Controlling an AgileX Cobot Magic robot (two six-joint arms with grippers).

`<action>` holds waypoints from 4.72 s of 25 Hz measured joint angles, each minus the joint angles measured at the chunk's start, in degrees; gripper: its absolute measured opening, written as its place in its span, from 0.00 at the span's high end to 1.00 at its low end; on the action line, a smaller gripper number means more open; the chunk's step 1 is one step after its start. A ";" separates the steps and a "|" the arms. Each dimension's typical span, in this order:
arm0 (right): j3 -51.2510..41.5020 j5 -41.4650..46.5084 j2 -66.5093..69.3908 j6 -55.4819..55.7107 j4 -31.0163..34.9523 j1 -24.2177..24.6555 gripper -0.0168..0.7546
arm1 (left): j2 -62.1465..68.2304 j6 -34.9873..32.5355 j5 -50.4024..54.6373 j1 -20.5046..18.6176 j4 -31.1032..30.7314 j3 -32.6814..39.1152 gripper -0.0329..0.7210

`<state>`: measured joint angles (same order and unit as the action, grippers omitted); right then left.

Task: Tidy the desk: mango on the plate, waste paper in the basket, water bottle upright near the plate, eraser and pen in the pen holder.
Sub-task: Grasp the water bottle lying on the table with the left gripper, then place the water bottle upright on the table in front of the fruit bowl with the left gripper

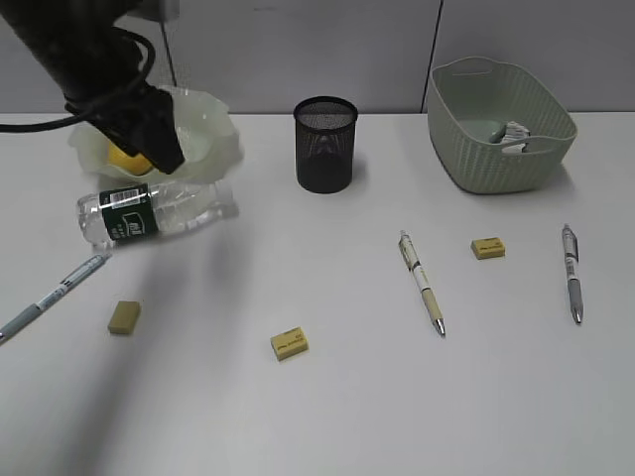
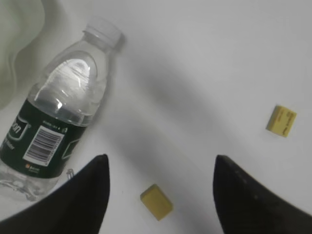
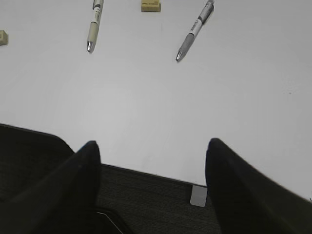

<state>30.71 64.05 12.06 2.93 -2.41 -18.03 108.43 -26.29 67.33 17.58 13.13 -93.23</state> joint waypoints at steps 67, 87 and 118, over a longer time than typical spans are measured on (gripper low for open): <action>-0.05 -0.72 -0.02 0.00 -0.14 0.00 0.30 | 21.99 -15.09 -7.40 0.32 -14.27 -6.88 0.27; -0.05 -0.72 -0.02 0.00 -0.31 0.00 0.30 | 7.73 -6.39 -7.22 -2.18 -2.19 -6.74 0.31; -0.11 -0.95 -0.02 0.00 -0.48 0.00 0.30 | -17.34 -79.91 -47.37 -19.10 84.72 43.98 0.31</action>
<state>30.60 63.10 12.03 2.93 -2.90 -18.03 91.09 -106.20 19.96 -1.52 97.85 -49.25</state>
